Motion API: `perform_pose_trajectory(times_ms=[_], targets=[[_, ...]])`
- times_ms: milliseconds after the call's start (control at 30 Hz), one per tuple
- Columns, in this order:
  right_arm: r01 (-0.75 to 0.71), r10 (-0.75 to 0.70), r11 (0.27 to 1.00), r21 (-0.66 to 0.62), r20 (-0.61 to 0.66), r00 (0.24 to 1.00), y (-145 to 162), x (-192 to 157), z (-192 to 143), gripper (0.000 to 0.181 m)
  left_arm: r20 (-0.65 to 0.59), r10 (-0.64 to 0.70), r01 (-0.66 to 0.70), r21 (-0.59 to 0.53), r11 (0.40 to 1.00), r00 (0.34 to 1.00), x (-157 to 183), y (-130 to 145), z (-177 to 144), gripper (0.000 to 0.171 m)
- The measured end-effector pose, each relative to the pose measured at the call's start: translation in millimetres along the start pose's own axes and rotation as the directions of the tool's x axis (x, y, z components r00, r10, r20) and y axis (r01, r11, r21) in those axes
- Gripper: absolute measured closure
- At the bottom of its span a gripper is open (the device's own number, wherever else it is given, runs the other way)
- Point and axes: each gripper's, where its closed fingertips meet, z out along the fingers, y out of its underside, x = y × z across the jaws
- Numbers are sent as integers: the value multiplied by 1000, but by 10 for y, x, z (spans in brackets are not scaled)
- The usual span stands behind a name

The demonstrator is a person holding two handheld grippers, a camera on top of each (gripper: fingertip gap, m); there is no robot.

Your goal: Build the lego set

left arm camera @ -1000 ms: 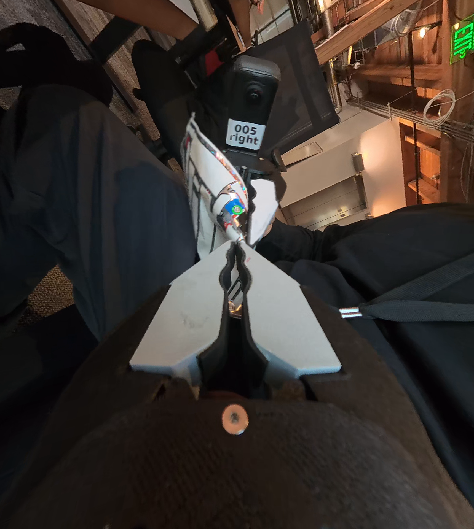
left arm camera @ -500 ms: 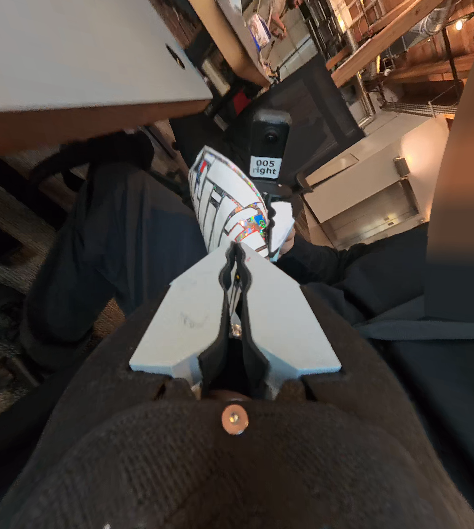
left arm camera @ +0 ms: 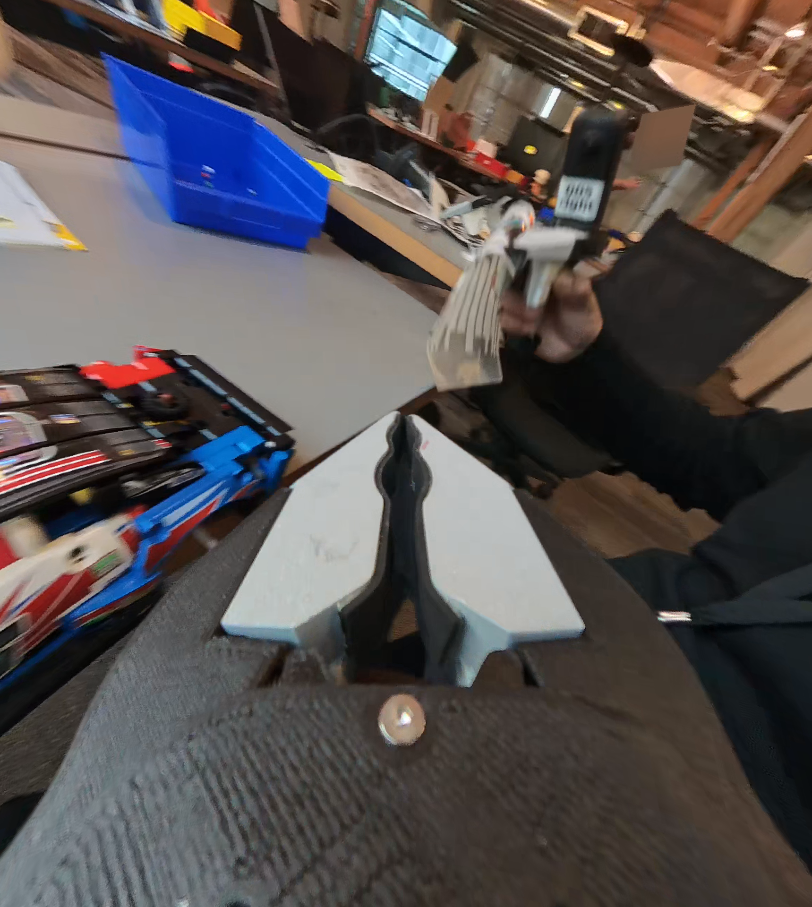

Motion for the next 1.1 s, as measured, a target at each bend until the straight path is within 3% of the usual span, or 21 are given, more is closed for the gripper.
perform_pose_trajectory(times_ms=[100, 167, 233, 333, 400, 500, 600, 700, 800, 933, 1000, 1100], targets=[[131, -133, 991, -40, -39, 990, -616, 558, 213, 181, 137, 69, -72, 18, 997, 988, -140, 0, -182, 171], [213, -215, 976, -40, -29, 976, -982, 742, 332, 181, 237, 161, -163, -11, 986, 958, -216, 39, -264, 171], [198, -201, 977, -78, -29, 979, -1085, 890, 378, 181, 299, 240, -238, -46, 970, 924, -246, 88, -330, 171], [40, -39, 991, -127, 5, 999, -720, 989, 325, 181, 386, 291, -299, -40, 953, 876, -300, 134, -424, 171], [-83, 79, 966, -243, -25, 997, -148, 1085, 250, 181, 467, 314, -342, -26, 939, 827, -380, 157, -479, 171], [-308, 286, 866, -394, -116, 951, 632, 1241, 90, 181, 554, 398, -426, -86, 901, 731, -450, 246, -502, 171], [-439, 380, 785, -437, -220, 898, 997, 1399, -61, 181, 571, 464, -444, -186, 876, 677, -492, 388, -543, 171], [-500, 398, 736, -456, -306, 865, 1125, 1542, -195, 181, 609, 476, -454, -204, 867, 635, -520, 426, -685, 171], [-544, 383, 684, -485, -396, 835, 1210, 1629, -307, 173, 655, 510, -493, -233, 838, 558, -545, 411, -787, 171], [-608, 307, 597, -524, -551, 776, 1337, 1655, -562, 151, 650, 671, -622, -371, 689, 356, -483, 468, -699, 171], [-621, 180, 573, -534, -657, 732, 1361, 1684, -816, 148, 618, 738, -674, -426, 603, 269, -441, 559, -584, 171], [-607, -107, 569, -555, -782, 614, 1263, 1751, -1308, 137, 593, 775, -714, -444, 541, 219, -409, 695, -444, 171]])
